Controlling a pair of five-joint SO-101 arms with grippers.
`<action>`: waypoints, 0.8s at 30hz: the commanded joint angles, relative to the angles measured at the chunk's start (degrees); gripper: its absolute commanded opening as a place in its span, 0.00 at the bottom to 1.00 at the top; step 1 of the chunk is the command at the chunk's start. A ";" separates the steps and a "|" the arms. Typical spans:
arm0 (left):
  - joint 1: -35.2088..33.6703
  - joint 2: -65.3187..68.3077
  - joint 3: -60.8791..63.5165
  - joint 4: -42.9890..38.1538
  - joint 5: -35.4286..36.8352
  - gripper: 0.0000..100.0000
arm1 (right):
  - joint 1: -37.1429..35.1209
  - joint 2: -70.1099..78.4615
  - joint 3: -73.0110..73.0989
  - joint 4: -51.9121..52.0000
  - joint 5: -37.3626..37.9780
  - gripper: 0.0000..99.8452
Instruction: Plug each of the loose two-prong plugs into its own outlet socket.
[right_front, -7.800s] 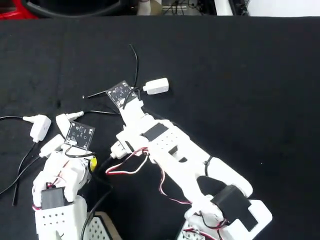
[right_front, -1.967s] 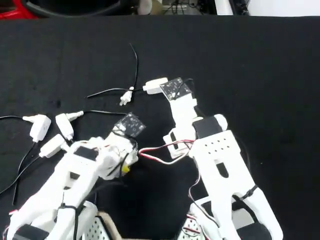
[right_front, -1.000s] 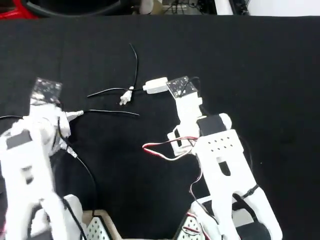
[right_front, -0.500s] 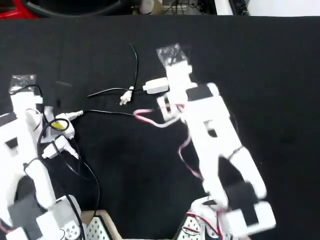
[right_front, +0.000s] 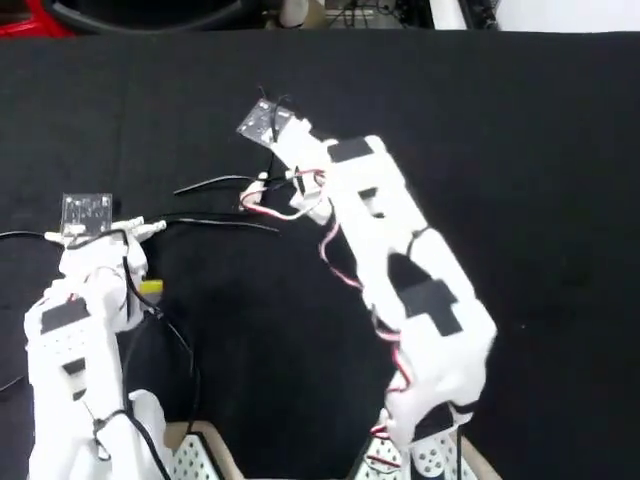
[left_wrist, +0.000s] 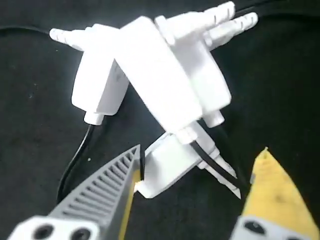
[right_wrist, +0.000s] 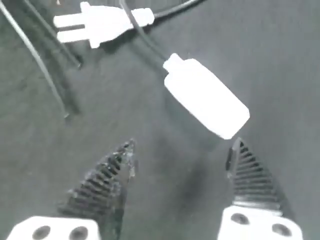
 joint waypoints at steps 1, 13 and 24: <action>1.10 -1.05 1.36 -0.62 -3.08 0.34 | -0.44 4.53 -9.01 -0.70 1.85 0.28; 1.54 -1.05 2.95 -1.05 -6.33 0.34 | 0.26 17.27 -21.05 -0.62 8.26 0.28; 1.54 -1.05 2.95 -1.05 -6.33 0.34 | 0.18 24.31 -23.52 -1.67 10.64 0.27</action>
